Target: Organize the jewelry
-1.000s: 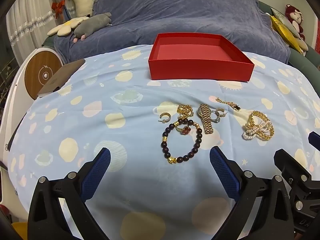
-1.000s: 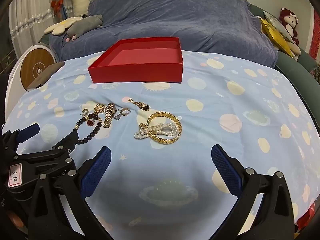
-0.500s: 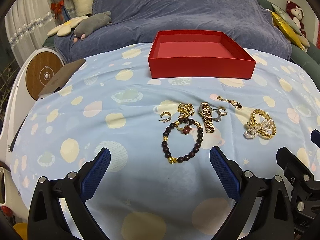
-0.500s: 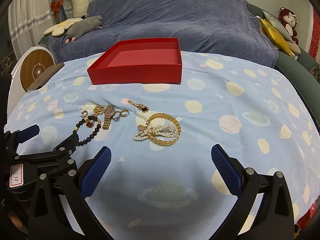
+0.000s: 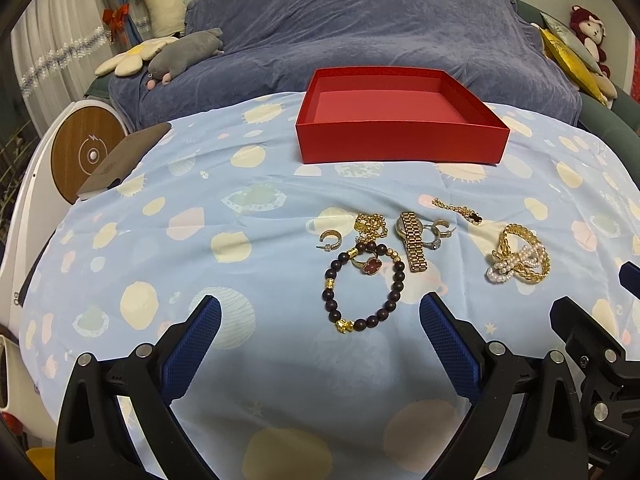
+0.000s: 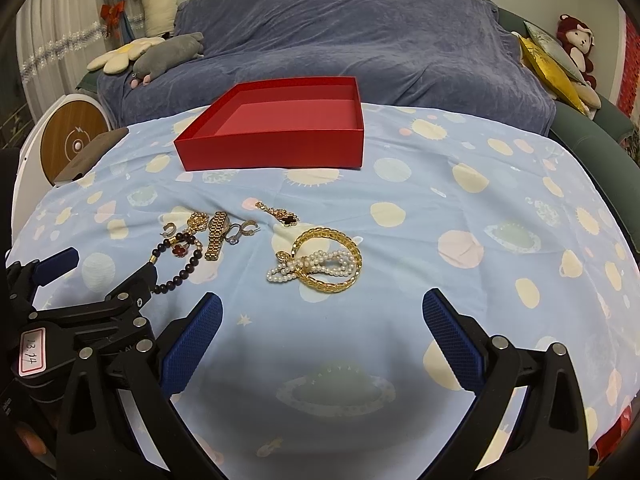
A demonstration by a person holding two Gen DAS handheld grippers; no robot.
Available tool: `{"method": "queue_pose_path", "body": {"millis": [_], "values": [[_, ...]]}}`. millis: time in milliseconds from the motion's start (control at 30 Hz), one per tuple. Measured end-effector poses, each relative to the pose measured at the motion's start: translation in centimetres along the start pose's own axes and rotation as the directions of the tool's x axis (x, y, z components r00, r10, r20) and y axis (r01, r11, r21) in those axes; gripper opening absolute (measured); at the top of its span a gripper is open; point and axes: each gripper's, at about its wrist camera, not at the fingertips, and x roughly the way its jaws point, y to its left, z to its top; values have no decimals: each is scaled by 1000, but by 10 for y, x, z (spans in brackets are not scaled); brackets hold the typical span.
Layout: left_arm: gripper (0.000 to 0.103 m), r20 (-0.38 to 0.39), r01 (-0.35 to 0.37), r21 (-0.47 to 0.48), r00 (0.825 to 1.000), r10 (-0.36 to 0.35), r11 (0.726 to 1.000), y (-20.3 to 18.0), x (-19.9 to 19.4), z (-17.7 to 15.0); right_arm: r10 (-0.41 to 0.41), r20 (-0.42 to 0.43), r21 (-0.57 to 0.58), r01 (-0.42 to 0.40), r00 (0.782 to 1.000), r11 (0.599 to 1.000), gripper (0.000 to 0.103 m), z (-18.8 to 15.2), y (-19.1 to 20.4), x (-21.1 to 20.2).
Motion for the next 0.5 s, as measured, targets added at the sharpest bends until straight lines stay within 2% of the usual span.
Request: {"method": "queue_pose_path", "body": {"millis": [500], "values": [[97,22,3,-16,1000,-2,1000,0,-1,0,3,4,8,-3,1000,1000,98,1,-1,-2]]}}
